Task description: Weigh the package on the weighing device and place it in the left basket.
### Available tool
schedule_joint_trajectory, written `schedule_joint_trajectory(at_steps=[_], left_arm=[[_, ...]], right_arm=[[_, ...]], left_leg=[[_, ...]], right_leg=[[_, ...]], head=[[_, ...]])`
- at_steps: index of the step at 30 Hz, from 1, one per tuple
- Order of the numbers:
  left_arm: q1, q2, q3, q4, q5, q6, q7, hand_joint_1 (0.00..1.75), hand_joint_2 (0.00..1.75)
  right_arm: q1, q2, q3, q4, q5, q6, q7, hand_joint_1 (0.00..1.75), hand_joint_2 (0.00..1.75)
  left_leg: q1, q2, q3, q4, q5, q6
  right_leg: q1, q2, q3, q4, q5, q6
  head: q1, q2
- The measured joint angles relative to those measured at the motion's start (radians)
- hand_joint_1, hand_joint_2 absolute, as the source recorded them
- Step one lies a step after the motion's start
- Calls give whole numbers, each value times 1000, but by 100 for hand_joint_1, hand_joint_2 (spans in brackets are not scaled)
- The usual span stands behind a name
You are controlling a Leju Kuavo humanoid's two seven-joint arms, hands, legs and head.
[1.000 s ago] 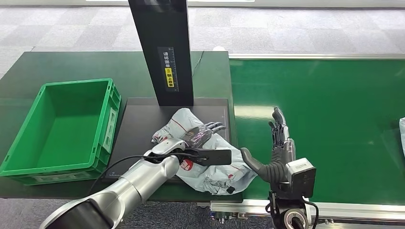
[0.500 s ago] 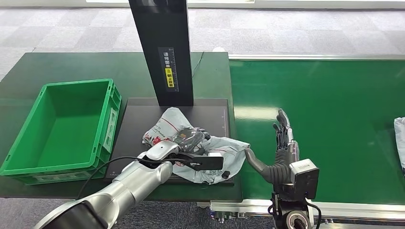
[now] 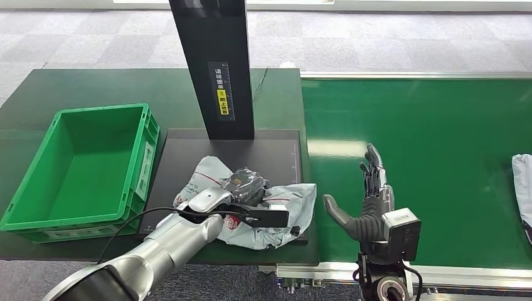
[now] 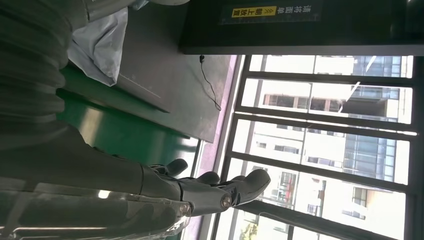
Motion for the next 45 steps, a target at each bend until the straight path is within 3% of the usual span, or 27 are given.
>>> schedule_joint_trajectory(at_steps=[7, 9, 13, 21, 25, 29, 33, 36, 41, 45], left_arm=[[1, 4, 0, -1, -8, 16, -1, 175, 175], [7, 12, 0, -9, -30, 79, 15, 175, 175], [39, 62, 26, -108, -121, 291, 44, 175, 175], [142, 160, 172, -492, -382, 542, 67, 175, 175], [170, 183, 276, -637, -437, 559, 75, 175, 175], [164, 196, 370, -692, -492, 593, 115, 175, 175], [134, 208, 468, -700, -521, 619, 178, 175, 175], [88, 216, 541, -666, -518, 585, 233, 175, 175], [-30, 240, 658, -485, -457, 543, 283, 175, 175], [-100, 271, 733, -311, -354, 547, 266, 175, 175]], right_arm=[[0, -3, 0, 1, -1, -1, 2, 0, 175], [3, -4, 0, 0, -1, -4, 2, 0, 175], [29, -6, -7, -17, 0, -12, 3, 0, 175], [95, -10, -30, -63, 4, -26, -17, 0, 175], [118, -20, -40, -72, -5, -40, -32, 0, 175], [133, -26, -45, -78, -9, -49, -35, 0, 175], [154, -28, -46, -91, -9, -61, -36, 0, 175], [165, -29, -46, -103, -6, -72, -33, 0, 175], [161, -29, -46, -110, 9, -74, -10, 0, 175], [147, -20, -45, -111, 16, -73, 11, 0, 175]], left_leg=[[0, 0, 0, 0, 0, 0], [0, 0, 0, 0, 0, 0], [0, 0, 0, 0, 0, 0], [0, 0, -3, 0, 0, 0], [0, 0, -3, 0, 0, 0], [0, 0, -3, 0, 1, 0], [0, 0, -3, 0, 1, -1], [0, 0, -3, 0, 1, -1], [0, 1, -3, 0, 1, -1], [0, 1, -3, 0, 2, -1]], right_leg=[[0, 0, 0, 0, 0, 0], [0, 0, 0, 0, 0, 0], [0, 0, -1, 0, 0, 0], [0, 0, -3, 0, 0, 0], [0, 0, -4, 0, 0, 0], [0, 0, -3, 0, 0, 0], [0, 0, -4, 0, 0, 0], [0, 0, -4, 0, 0, 0], [0, 0, -4, 1, 0, 0], [0, 1, -4, 1, 1, -1]], head=[[0, 0], [0, 0], [0, 0], [0, 0], [0, 0], [0, 0], [0, 0], [0, 0], [0, 0], [0, 0]])
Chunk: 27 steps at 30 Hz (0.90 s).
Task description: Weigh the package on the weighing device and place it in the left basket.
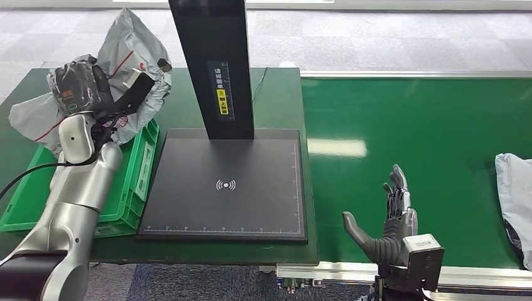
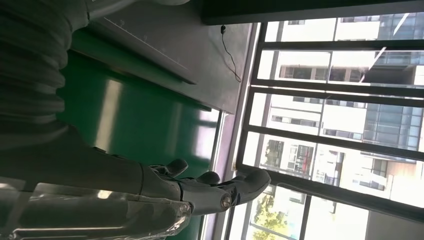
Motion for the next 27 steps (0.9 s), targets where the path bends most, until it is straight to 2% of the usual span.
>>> schedule_joint_trajectory(at_steps=[3, 7, 11, 18, 19, 22, 23, 27], left_arm=[[-24, 26, 58, 107, 101, 51, -45, 175, 175], [-16, 53, 127, 199, 195, 104, -95, 175, 175], [26, 71, 174, 255, 244, 131, -129, 175, 175], [138, 93, 230, 289, 281, 165, -132, 175, 175], [154, 96, 238, 285, 280, 165, -131, 165, 131], [194, 105, 266, 256, 289, 156, -139, 34, 0], [209, 107, 275, 244, 297, 154, -146, 0, 0], [284, 98, 306, 171, 339, 159, -198, 0, 0]], right_arm=[[-1, 21, 7, -8, 14, -1, 19, 0, 175], [-1, 47, 23, -29, 42, -1, 36, 0, 175], [0, 61, 33, -36, 54, 0, 41, 0, 175], [-18, 73, 40, -35, 63, 36, 41, 0, 175], [-25, 74, 40, -33, 65, 44, 42, 0, 175], [-45, 80, 39, -26, 71, 66, 45, 0, 175], [-50, 82, 39, -23, 72, 70, 45, 0, 175], [-66, 87, 39, -12, 75, 80, 44, 0, 175]], left_leg=[[0, 0, 0, 0, 0, 0], [0, 0, -2, -1, 0, 0], [0, 0, -2, -1, 0, 0], [0, 1, -2, -1, 0, 0], [0, 1, -2, -1, 0, 0], [-1, 0, 0, -1, 0, -1], [0, 0, 0, -2, 0, -1], [0, 0, 0, -2, 1, -3]], right_leg=[[0, 0, -1, 0, 0, 0], [0, 0, -2, 1, 0, 0], [0, 0, -2, 0, 0, 0], [0, 1, -3, 0, 0, 0], [0, 1, -2, 0, 0, 0], [0, 0, -1, 0, -1, 0], [0, 0, -1, 0, -1, 0], [0, 0, -1, 1, 0, -1]], head=[[0, 0], [0, 0], [0, 0], [0, 0], [0, 0], [0, 0], [0, 0], [0, 0]])
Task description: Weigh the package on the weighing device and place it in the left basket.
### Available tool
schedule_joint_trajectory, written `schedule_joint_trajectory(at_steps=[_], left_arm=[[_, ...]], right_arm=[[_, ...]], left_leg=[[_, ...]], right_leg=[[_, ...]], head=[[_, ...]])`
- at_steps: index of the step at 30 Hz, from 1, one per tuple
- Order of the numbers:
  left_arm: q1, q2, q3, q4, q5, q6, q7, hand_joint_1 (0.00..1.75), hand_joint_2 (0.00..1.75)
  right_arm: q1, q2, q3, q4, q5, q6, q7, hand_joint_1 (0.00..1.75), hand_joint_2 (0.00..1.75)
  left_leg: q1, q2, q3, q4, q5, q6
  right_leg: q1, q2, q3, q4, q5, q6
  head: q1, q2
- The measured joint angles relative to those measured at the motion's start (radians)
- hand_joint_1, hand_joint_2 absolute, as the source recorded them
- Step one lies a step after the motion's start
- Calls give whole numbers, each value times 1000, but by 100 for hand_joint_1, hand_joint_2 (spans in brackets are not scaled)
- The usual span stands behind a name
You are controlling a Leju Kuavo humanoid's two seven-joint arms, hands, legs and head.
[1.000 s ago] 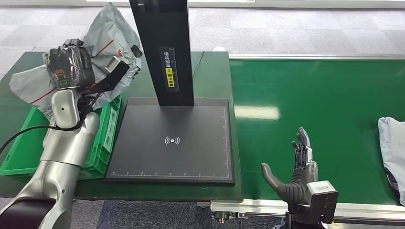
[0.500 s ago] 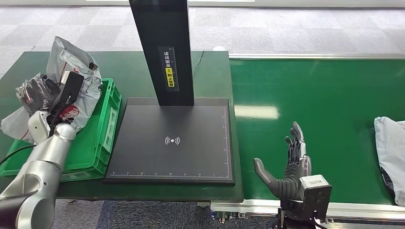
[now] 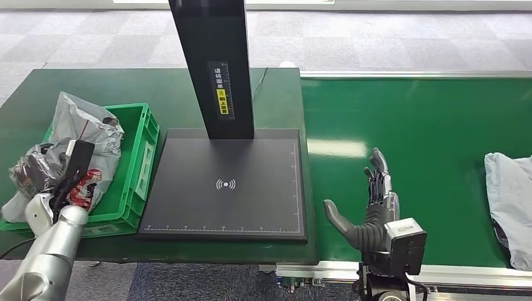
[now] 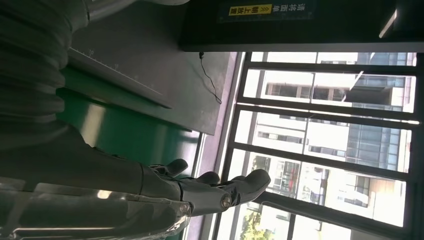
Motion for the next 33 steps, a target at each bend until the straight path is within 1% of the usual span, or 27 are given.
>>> schedule_joint_trajectory(at_steps=[3, 5, 7, 9, 12, 13, 15, 18, 21, 26, 33], left_arm=[[30, -9, 14, -44, 10, 1, -11, 0, 0], [47, -14, 22, -69, 17, 0, -20, 0, 87], [71, -23, 27, -107, 63, -23, -71, 0, 175], [109, -39, 25, -173, 170, -99, -171, 0, 175], [187, -74, -4, -318, 377, -261, -334, 0, 175], [215, -87, -21, -368, 438, -300, -377, 0, 175], [263, -110, -62, -460, 522, -337, -429, 0, 175], [310, -133, -114, -557, 576, -357, -458, 0, 175], [343, -156, -158, -630, 626, -396, -490, 0, 175], [389, -206, -243, -730, 649, -426, -496, 0, 175], [404, -221, -278, -779, 656, -425, -490, 0, 175]], right_arm=[[-5, 3, 0, 7, 0, 4, 0, 0, 175], [-9, 3, 0, 12, 0, 4, 0, 0, 175], [-12, 3, 0, 16, 1, 5, 0, 0, 175], [-16, 3, 0, 20, 3, 11, -1, 0, 175], [-34, 3, -2, 31, 7, 34, -4, 0, 175], [-41, 3, -3, 36, 7, 42, -6, 0, 175], [-58, 2, -3, 48, 9, 54, -10, 0, 175], [-80, 0, -2, 65, 17, 64, -12, 0, 175], [-104, -8, 9, 80, 50, 86, -13, 0, 175], [-162, -27, 47, 100, 99, 117, 3, 0, 175], [-183, -40, 64, 117, 102, 117, 6, 0, 175]], left_leg=[[0, 0, 0, 0, 0, 0], [0, 0, 0, 0, 0, 0], [0, 0, 0, 0, 0, 0], [0, 0, 0, 0, 0, 0], [0, 0, -2, 1, 0, 0], [-1, 1, -2, 1, 0, 0], [-1, 1, -3, 1, 0, 0], [-1, 0, -3, 1, 0, 0], [0, -1, -3, 1, 0, 0], [0, -1, -3, 1, 0, 0], [0, -1, -3, 1, 0, 0]], right_leg=[[0, 0, 0, 0, 0, 0], [0, 0, 0, 0, 1, 0], [0, 0, 0, 0, 1, 0], [0, 0, -1, 0, 1, 0], [0, 0, -3, 0, 1, 0], [-1, 1, -3, 0, 1, 0], [-1, 0, -3, 0, 1, 0], [-1, 0, -3, 0, 1, 0], [0, 0, -3, 0, 1, 0], [0, 0, -3, 0, 1, 0], [0, 0, -3, 0, 1, 0]], head=[[0, 0], [0, 0], [0, 0], [0, 0], [1, 0], [0, 0], [0, 0], [0, 0], [0, 0], [0, 0], [0, 0]])
